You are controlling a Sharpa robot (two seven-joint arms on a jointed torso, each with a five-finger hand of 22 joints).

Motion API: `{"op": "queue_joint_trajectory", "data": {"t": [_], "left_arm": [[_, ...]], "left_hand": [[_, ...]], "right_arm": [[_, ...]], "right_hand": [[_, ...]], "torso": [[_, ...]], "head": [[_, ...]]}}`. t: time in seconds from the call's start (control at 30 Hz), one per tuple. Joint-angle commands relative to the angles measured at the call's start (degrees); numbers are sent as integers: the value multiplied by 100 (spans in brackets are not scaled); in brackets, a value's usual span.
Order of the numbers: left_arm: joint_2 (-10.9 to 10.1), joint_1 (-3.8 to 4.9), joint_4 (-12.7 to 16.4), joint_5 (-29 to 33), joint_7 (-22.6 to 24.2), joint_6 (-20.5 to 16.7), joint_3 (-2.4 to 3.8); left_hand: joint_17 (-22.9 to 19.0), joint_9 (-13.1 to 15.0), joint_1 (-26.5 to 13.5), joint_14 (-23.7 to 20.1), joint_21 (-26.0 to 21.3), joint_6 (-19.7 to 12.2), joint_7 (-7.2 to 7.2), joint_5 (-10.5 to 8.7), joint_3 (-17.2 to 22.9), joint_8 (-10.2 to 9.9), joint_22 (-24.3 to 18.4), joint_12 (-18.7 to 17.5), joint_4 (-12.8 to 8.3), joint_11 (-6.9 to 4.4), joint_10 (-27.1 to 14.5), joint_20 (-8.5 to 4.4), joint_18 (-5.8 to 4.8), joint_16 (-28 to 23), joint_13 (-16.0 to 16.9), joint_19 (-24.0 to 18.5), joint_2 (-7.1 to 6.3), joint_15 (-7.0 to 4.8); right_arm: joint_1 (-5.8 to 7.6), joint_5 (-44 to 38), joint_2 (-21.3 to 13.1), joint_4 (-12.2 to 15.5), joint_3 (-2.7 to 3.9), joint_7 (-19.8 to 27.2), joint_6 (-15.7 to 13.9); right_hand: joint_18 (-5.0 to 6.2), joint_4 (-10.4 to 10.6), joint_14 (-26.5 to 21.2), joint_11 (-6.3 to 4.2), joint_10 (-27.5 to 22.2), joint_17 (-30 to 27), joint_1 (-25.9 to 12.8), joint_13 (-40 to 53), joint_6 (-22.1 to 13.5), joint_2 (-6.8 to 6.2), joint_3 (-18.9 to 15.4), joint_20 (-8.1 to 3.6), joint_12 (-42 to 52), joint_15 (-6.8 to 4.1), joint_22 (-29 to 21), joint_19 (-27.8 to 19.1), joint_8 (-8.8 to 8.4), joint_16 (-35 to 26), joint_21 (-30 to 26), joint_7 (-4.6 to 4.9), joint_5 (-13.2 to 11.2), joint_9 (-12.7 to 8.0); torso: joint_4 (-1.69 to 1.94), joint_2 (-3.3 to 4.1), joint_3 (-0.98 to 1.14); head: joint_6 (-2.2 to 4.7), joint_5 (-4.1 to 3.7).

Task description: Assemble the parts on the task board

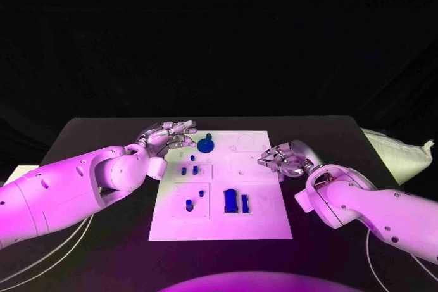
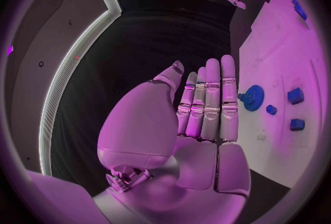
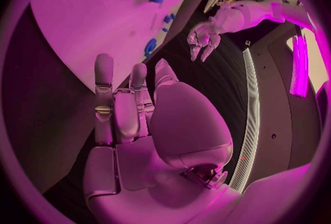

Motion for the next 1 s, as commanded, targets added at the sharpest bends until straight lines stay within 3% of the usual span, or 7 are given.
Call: {"op": "queue_joint_trajectory", "data": {"t": [0.03, 0.43, 0.7, 0.73, 0.77, 0.8, 1.0], "left_arm": [[39, -45, -110, 215, 351, -297, 4], [191, -290, -396, 363, 1056, -1114, 6], [341, -371, -465, 49, 1194, -1274, 7], [303, -355, -460, 200, 877, -1035, 1], [302, -355, -456, 197, 879, -1041, 2], [298, -354, -437, 185, 885, -1073, 4], [250, -343, -207, 42, 961, -1452, 31]], "left_hand": [[-243, -10, 81, -110, -292, -41, -15, -16, -52, 37, -261, -47, 17, 25, -46, 63, 104, -556, -67, -149, 25, 53], [-1185, -22, 171, -617, -1563, -253, -6, -12, -170, -218, -1519, -568, 19, 269, -276, 603, 116, -2779, -326, -1398, 21, 521], [-1368, -24, 242, -589, -1560, -267, 25, 16, -205, -312, -1836, -723, -31, 308, -331, 682, 122, -3140, -330, -1605, 86, 590], [-1541, -394, -2215, -2190, -1921, -1915, -310, -373, -502, -777, -2502, -900, -546, -1, -2052, 199, -237, -3387, -685, -2872, 370, 285], [-1554, -394, -2231, -2209, -1921, -1953, -309, -373, -514, -777, -2531, -919, -546, -4, -2093, 193, -237, -3411, -685, -2905, 370, 294], [-1574, -394, -2453, -2362, -1921, -2120, -336, -373, -558, -777, -2603, -946, -546, -24, -2267, 151, -237, -3444, -685, -3039, 370, 276], [-1986, -394, -3621, -3121, -1921, -2910, -486, -373, -709, -777, -2929, -1397, -546, -167, -3090, -78, -340, -3573, -685, -3651, 370, 147]], "right_arm": [[99, 2111, 171, -364, -1, 1901, -260], [398, 3569, 1079, -1880, -10, 3415, 848], [429, 3734, 1380, -2372, -22, 3628, 1273], [432, 3429, 1314, -2284, -13, 3205, 751], [435, 3435, 1313, -2280, -18, 3208, 746], [454, 3467, 1308, -2259, -40, 3221, 724], [674, 3846, 1252, -2013, -306, 3380, 456]], "right_hand": [[37, -210, -376, 67, 45, -1318, 440, -671, 95, 138, 248, 24, -686, 49, -271, -103, -31, -1414, -416, -14, -97, -106], [-115, -302, -1781, 528, -72, -3846, 578, -3328, -82, -220, 1298, 663, -2554, 751, -1464, -1410, -31, -5258, -2481, 367, -24, -818], [29, -524, -1505, 596, -203, -4518, 268, -4115, -159, -417, 1852, 876, -2551, 800, -1812, -1203, -33, -5797, -2970, 407, -31, -1182], [-328, -684, -3516, 343, -2129, -4816, -2247, -4548, -1849, -28, 1349, 486, -2908, 630, -2083, -2722, -389, -6294, -3530, 70, -330, -1386], [-326, -713, -3491, 347, -2164, -4868, -2307, -4548, -1875, -28, 1392, 492, -2908, 622, -2113, -2714, -389, -6294, -3572, 67, -330, -1418], [-312, -729, -3662, 330, -2352, -4917, -2563, -4548, -2042, -28, 1377, 456, -2908, 202, -2150, -2827, -389, -6294, -3639, 41, -364, -1451], [-401, -1157, -4599, 216, -3278, -5087, -3794, -4548, -2854, -28, 1164, 267, -2908, 202, -2294, -3537, -389, -6294, -3923, -118, -516, -1565]], "torso": [[-56, -213, -37], [-88, -478, -6], [-47, -522, 56], [-66, -493, 18], [-66, -493, 18], [-67, -490, 22], [-81, -458, 61]], "head": [[164, -10], [492, 0], [575, 59], [535, 38], [538, 39], [554, 45], [744, 115]]}}
